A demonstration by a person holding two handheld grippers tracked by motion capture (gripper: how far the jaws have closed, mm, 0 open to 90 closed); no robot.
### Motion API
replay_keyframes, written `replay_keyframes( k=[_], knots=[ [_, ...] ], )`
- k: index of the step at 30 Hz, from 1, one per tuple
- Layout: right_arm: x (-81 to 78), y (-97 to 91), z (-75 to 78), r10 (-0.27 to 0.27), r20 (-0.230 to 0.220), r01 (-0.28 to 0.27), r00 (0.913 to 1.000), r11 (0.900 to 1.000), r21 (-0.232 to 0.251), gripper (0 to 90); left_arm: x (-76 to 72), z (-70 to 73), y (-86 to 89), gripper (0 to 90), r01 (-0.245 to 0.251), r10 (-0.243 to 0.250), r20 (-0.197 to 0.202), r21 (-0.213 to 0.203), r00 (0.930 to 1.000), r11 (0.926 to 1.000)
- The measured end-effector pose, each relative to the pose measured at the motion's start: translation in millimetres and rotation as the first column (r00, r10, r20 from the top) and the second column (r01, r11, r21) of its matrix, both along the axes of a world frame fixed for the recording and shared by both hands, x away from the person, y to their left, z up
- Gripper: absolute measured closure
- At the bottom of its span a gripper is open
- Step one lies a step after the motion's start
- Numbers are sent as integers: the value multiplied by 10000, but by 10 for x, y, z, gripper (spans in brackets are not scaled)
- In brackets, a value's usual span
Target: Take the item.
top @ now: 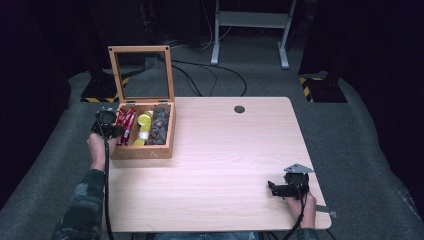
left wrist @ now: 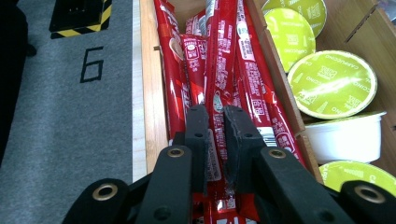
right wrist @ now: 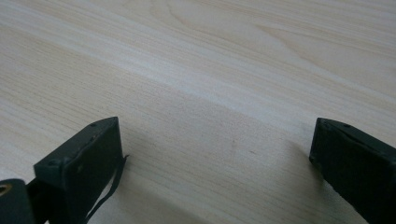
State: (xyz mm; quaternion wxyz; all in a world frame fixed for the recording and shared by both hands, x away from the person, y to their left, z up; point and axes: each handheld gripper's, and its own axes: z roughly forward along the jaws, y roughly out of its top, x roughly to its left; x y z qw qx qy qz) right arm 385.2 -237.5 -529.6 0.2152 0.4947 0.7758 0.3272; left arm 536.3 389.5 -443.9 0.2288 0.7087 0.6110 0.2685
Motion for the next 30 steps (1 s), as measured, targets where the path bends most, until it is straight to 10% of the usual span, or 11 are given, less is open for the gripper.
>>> replay_keyframes(
  k=[30],
  knots=[
    [-9,7,1,-123,-26,123,9999,9999,77,25,-244,253,29,831,697,-615,1075,-748,9923,9948]
  ],
)
